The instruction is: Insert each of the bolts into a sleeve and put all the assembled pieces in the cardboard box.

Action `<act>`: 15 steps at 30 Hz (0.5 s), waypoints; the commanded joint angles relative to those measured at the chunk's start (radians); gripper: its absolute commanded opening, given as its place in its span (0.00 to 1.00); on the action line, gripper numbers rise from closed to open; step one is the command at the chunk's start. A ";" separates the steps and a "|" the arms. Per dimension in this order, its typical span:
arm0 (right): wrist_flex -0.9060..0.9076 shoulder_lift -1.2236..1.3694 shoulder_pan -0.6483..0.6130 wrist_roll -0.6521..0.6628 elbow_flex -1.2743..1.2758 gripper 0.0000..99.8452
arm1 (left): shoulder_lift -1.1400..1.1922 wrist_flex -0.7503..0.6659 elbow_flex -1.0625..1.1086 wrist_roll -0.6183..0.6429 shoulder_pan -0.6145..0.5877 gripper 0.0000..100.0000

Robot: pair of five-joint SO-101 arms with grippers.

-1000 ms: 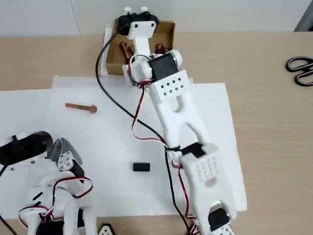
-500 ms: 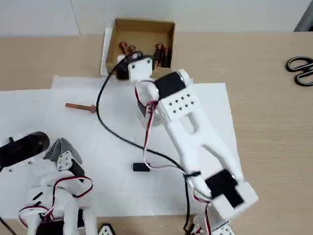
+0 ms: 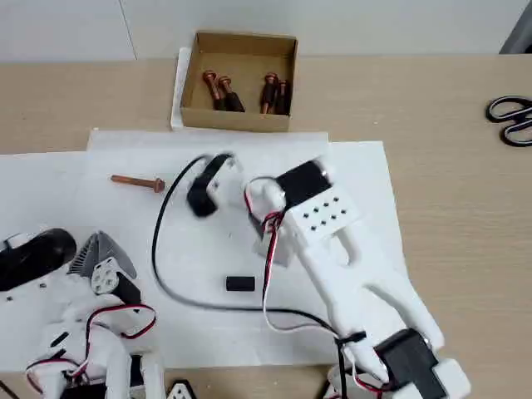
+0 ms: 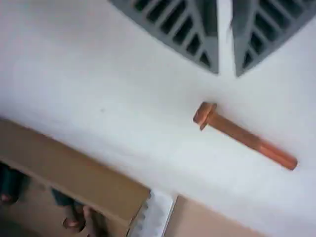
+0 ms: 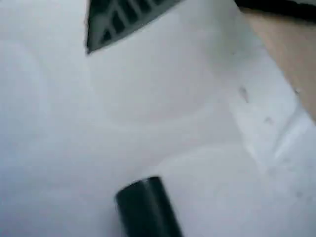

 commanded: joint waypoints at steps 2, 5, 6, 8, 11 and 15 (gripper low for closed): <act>-0.056 -0.059 -0.058 0.118 0.077 0.23 | -0.009 0.005 -0.036 0.003 -0.003 0.01; -0.094 -0.081 -0.101 0.150 0.127 0.23 | -0.009 0.005 -0.036 0.003 -0.003 0.01; -0.105 -0.088 -0.114 0.153 0.141 0.23 | -0.009 0.005 -0.036 0.003 -0.003 0.01; -0.122 -0.099 -0.140 0.153 0.166 0.23 | -0.009 0.005 -0.036 0.003 -0.003 0.01; -0.127 -0.108 -0.170 0.147 0.204 0.23 | -0.009 0.005 -0.038 0.003 -0.003 0.01; -0.142 -0.110 -0.182 0.152 0.245 0.23 | -0.009 0.005 -0.039 0.003 -0.003 0.01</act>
